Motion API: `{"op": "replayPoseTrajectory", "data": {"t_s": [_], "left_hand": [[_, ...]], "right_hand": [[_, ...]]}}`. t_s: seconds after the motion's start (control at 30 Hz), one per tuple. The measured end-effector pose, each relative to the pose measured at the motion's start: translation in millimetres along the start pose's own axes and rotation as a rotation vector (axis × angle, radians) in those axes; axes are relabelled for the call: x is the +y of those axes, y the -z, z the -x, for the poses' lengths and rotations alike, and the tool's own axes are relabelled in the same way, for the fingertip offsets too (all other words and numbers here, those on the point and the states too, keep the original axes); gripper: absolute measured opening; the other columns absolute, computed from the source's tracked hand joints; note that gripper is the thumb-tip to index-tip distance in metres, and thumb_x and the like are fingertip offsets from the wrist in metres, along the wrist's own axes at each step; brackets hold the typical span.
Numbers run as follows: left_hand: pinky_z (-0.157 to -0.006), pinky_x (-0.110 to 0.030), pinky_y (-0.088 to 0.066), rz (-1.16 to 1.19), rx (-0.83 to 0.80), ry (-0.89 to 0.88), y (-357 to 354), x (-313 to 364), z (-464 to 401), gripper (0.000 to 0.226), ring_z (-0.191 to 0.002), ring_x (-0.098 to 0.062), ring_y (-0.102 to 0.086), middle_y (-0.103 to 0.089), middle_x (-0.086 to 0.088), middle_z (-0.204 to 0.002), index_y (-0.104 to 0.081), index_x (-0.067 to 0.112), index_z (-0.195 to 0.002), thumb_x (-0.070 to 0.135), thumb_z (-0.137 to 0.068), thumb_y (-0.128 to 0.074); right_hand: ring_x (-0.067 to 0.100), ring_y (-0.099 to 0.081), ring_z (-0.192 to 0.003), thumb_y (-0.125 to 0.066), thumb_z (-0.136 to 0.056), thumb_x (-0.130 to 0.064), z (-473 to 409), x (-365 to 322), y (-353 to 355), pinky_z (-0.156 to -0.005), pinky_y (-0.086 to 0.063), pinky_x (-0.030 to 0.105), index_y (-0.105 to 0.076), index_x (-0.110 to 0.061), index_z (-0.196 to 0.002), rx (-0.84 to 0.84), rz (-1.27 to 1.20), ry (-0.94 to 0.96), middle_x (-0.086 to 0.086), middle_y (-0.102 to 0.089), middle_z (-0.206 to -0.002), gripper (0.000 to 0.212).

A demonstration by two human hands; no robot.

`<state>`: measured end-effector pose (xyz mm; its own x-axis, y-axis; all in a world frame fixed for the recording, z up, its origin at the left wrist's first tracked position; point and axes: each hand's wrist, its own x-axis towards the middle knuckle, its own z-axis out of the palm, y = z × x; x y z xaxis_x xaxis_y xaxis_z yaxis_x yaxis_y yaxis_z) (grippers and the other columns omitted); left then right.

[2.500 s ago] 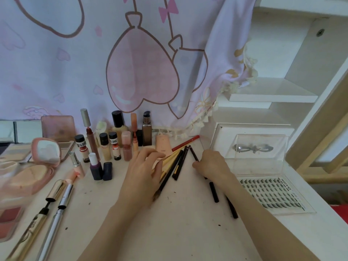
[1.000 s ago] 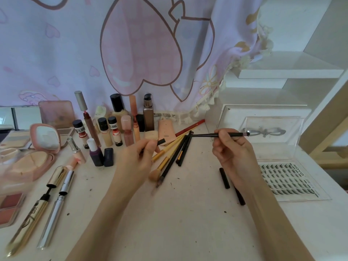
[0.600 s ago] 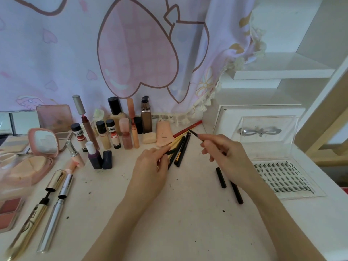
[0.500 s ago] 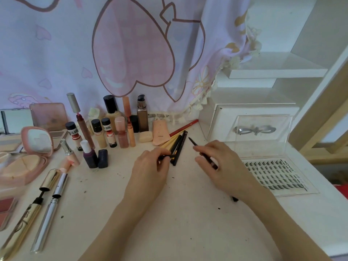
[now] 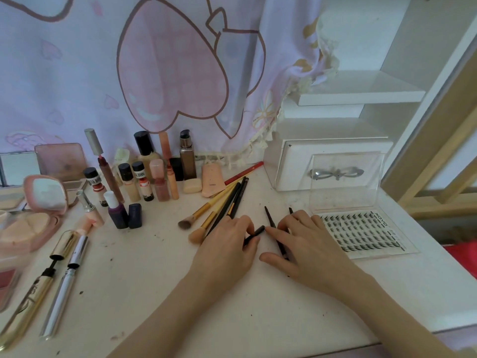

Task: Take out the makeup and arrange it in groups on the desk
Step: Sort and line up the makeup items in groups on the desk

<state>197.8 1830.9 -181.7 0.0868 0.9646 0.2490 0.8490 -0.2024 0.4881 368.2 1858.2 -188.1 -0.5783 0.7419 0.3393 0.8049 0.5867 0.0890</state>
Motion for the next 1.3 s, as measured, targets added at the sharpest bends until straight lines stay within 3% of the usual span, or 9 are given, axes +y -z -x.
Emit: {"op": "replayPoseTrajectory", "data": {"t_s": [0.17, 0.33, 0.43, 0.53, 0.6, 0.7, 0.87, 1.13, 1.3], "left_hand": [[-0.073, -0.015, -0.045, 0.086, -0.014, -0.004, -1, -2, 2, 0.02, -0.078, -0.003, -0.051, -0.05, 0.013, -0.087, -0.051, 0.031, -0.107, 0.042, -0.09, -0.051], [-0.087, -0.012, -0.038, 0.117, -0.101, -0.132, 0, -3, 4, 0.025, -0.094, 0.002, -0.046, -0.048, 0.018, -0.098, -0.056, 0.028, -0.116, 0.03, -0.092, -0.052], [-0.094, -0.013, -0.036, 0.096, -0.176, -0.167, -1, -2, 2, 0.03, -0.1, 0.004, -0.042, -0.046, 0.018, -0.107, -0.054, 0.029, -0.121, 0.035, -0.091, -0.052], [-0.085, -0.01, -0.038, 0.116, -0.226, -0.156, 0, 3, 0, 0.033, -0.092, 0.003, -0.043, -0.044, 0.018, -0.1, -0.053, 0.031, -0.12, 0.041, -0.088, -0.053], [-0.08, -0.006, -0.036, 0.122, -0.248, -0.171, -1, 5, 0, 0.032, -0.09, 0.003, -0.043, -0.044, 0.018, -0.099, -0.054, 0.031, -0.119, 0.04, -0.089, -0.052], [-0.082, -0.002, -0.032, 0.118, -0.272, -0.203, -5, 5, 0, 0.032, -0.096, 0.005, -0.04, -0.044, 0.017, -0.104, -0.053, 0.031, -0.123, 0.035, -0.092, -0.051], [-0.088, -0.004, -0.03, 0.113, -0.268, -0.273, -6, 4, 0, 0.033, -0.1, 0.008, -0.036, -0.046, 0.018, -0.109, -0.054, 0.029, -0.124, 0.035, -0.093, -0.049], [-0.091, -0.006, -0.029, 0.05, -0.231, -0.335, -9, 5, -1, 0.034, -0.103, 0.005, -0.036, -0.05, 0.014, -0.114, -0.056, 0.027, -0.121, 0.04, -0.09, -0.052], [-0.091, -0.008, -0.027, -0.002, -0.194, -0.303, -14, 8, -10, 0.035, -0.107, -0.001, -0.039, -0.05, 0.009, -0.118, -0.055, 0.025, -0.123, 0.04, -0.091, -0.05]], "right_hand": [[0.012, -0.047, -0.09, -0.011, -0.095, -0.057, 5, 3, 2, -0.071, -0.046, 0.031, -0.07, -0.022, -0.107, 0.001, -0.059, -0.03, -0.01, -0.06, -0.085, 0.07], [0.017, -0.058, -0.106, -0.037, -0.09, -0.039, 12, 10, 4, -0.086, -0.05, 0.034, -0.067, -0.017, -0.111, -0.021, -0.16, -0.033, -0.003, -0.065, -0.108, 0.043], [0.018, -0.059, -0.114, -0.036, -0.088, -0.043, 18, 13, 3, -0.096, -0.038, 0.028, -0.067, -0.017, -0.114, -0.098, -0.15, -0.053, -0.001, -0.062, -0.122, 0.048], [0.012, -0.037, -0.134, -0.02, -0.088, -0.053, 21, 15, 2, -0.103, -0.022, 0.02, -0.051, -0.02, -0.134, -0.143, -0.246, -0.101, -0.005, -0.038, -0.147, 0.065], [0.006, -0.021, -0.141, -0.019, -0.094, -0.051, 24, 19, 0, -0.105, -0.014, 0.014, -0.037, -0.021, -0.143, -0.169, -0.289, -0.102, -0.01, -0.02, -0.154, 0.06], [0.005, -0.021, -0.14, -0.012, -0.092, -0.051, 24, 17, -1, -0.106, -0.01, 0.01, -0.033, -0.019, -0.144, -0.163, -0.301, -0.107, -0.01, -0.02, -0.154, 0.065], [0.016, -0.064, -0.107, -0.034, -0.088, -0.026, 26, 14, 8, -0.104, -0.024, 0.016, -0.066, -0.008, -0.114, -0.061, -0.202, -0.163, 0.002, -0.064, -0.121, 0.045], [0.016, -0.067, -0.098, -0.039, -0.084, -0.025, 33, 13, 7, -0.096, -0.033, 0.025, -0.07, -0.013, -0.106, -0.021, -0.155, -0.162, -0.001, -0.068, -0.113, 0.041], [0.019, -0.068, -0.098, -0.058, -0.076, -0.021, 30, 15, 3, -0.093, -0.036, 0.029, -0.071, -0.013, -0.106, -0.037, -0.142, -0.172, 0.0, -0.068, -0.113, 0.034]]}}
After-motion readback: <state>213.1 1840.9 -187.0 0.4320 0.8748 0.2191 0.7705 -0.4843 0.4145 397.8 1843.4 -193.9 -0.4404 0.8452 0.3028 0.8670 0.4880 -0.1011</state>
